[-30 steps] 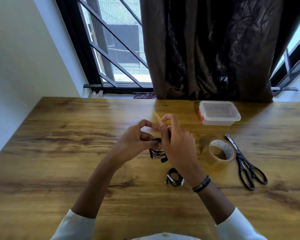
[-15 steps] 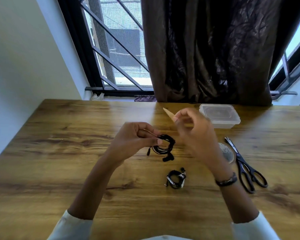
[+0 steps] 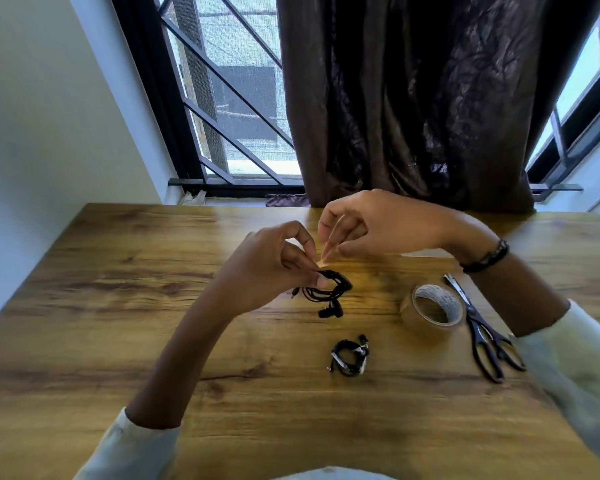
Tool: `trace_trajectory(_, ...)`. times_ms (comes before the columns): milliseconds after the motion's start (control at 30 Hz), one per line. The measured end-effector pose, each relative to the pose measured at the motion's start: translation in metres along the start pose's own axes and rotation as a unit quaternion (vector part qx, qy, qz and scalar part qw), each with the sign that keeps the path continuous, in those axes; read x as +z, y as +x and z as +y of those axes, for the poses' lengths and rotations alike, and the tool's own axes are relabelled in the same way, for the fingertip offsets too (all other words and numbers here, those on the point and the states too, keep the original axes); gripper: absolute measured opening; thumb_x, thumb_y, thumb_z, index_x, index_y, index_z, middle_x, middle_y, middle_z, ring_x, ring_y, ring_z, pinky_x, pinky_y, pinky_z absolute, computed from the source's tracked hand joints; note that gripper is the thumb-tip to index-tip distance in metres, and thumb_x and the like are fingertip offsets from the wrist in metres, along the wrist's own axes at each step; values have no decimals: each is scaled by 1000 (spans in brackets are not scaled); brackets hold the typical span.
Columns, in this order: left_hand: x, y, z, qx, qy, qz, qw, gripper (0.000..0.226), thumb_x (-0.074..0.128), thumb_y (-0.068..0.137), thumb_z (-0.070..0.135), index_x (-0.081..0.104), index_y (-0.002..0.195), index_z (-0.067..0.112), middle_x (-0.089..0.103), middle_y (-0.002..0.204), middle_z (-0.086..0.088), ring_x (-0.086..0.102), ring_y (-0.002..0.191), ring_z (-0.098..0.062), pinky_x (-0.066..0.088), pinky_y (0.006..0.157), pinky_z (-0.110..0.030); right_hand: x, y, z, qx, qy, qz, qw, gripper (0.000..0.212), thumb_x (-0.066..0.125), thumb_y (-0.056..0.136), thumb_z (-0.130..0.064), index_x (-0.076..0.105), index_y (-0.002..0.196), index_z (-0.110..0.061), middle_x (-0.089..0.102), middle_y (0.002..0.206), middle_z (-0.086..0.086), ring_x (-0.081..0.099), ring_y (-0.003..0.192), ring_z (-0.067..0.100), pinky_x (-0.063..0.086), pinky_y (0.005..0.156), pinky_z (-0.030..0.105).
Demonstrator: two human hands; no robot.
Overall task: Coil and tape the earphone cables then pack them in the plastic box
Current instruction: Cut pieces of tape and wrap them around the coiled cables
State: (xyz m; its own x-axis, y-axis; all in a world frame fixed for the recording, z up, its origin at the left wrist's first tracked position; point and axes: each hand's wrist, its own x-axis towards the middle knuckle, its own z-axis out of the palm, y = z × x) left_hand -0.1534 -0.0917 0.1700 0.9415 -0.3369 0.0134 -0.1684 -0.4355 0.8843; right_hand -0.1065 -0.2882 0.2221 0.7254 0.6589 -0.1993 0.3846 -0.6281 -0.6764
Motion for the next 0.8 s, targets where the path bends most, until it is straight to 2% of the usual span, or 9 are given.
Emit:
trace_trajectory(133,-2,-3,1,15,31,6,999,36,86,65,18,56,84,18,75,73,6,73,71,-8,60,74,-37,-4,9,2,27,58,-77,995,27,70,86,-7,58,110,-11,76,95,3,73,85,13,56,72,18)
trace_trajectory(267,-4,-3,3,25,62,1,998,36,85,68,18,54,85,24,75,74,7,71,68,-5,59,70,-30,-5,13,3,50,105,-115,987,34,67,88,-3,53,118,-7,75,89,4,72,77,9,54,67,16)
trace_trajectory(400,-3,-5,4,36,84,-3,996,36,84,70,19,52,86,25,74,78,6,69,66,-3,54,62,-18,-3,16,6,59,114,-127,984,39,66,88,-2,49,123,-8,74,93,6,72,78,8,55,69,16)
trace_trajectory(500,-3,-5,5,48,123,-13,991,35,81,74,20,50,87,26,74,84,7,69,69,-2,55,65,-22,-1,17,10,61,117,-134,982,40,65,88,-2,49,124,-11,74,100,10,72,83,9,55,72,17)
trace_trajectory(667,-3,-6,6,56,97,-50,992,34,80,75,16,50,83,29,73,83,6,69,76,-1,57,76,-29,5,17,18,62,107,-100,987,30,64,88,0,54,115,-10,74,99,13,73,84,14,57,70,19)
trace_trajectory(733,-5,-6,4,46,71,-54,995,31,80,74,17,52,84,26,74,82,3,71,77,-5,58,79,-35,3,13,20,56,94,-68,992,26,65,88,0,56,111,-10,74,99,14,72,91,21,59,76,24)
trace_trajectory(800,-6,-6,3,39,54,-51,996,31,81,73,20,53,86,25,75,84,1,72,77,-9,58,79,-41,-1,8,20,44,107,-32,993,25,67,88,-4,56,110,-9,73,102,11,72,93,21,59,80,27)
